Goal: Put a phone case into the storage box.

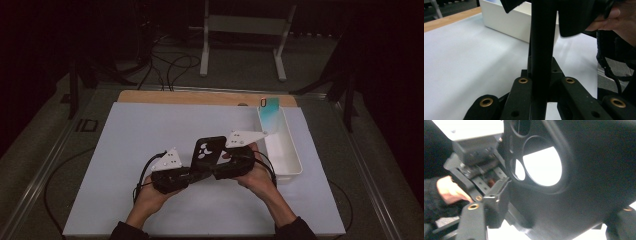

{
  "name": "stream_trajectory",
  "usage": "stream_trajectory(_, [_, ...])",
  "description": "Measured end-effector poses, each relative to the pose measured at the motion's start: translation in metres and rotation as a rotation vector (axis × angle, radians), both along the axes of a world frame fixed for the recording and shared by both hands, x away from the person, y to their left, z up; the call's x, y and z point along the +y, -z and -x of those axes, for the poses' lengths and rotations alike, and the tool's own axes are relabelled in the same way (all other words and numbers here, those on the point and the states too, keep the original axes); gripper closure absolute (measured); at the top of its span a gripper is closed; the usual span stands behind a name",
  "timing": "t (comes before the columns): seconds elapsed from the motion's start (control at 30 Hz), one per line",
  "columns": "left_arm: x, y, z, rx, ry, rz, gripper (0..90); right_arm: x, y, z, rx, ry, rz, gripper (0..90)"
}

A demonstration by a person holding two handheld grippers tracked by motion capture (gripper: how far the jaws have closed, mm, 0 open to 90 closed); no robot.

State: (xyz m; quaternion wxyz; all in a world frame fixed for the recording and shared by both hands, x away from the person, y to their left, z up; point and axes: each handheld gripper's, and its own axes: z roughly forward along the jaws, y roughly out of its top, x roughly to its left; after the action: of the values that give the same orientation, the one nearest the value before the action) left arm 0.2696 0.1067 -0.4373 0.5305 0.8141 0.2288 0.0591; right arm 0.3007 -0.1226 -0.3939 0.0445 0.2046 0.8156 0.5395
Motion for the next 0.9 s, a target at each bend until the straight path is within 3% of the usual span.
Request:
stream_trajectory(0.23, [0.0047,-0.0023,-0.0001,-0.022,-0.061,0.009,85.2,-0.0029,0.0013,-0.0016,0.007,0.069,0.011,14.9])
stream_trajectory(0.63, [0.0095,-0.0034,-0.0012,-0.051,-0.185,0.003,85.0,-0.0081,0.0009,-0.0050,0.031,0.138,-0.032,9.7])
stream_trajectory(0.9, [0.0082,-0.0013,-0.0013,-0.062,-0.232,-0.011,85.0,-0.0076,0.0004,-0.0060,0.038,0.153,-0.039,9.3])
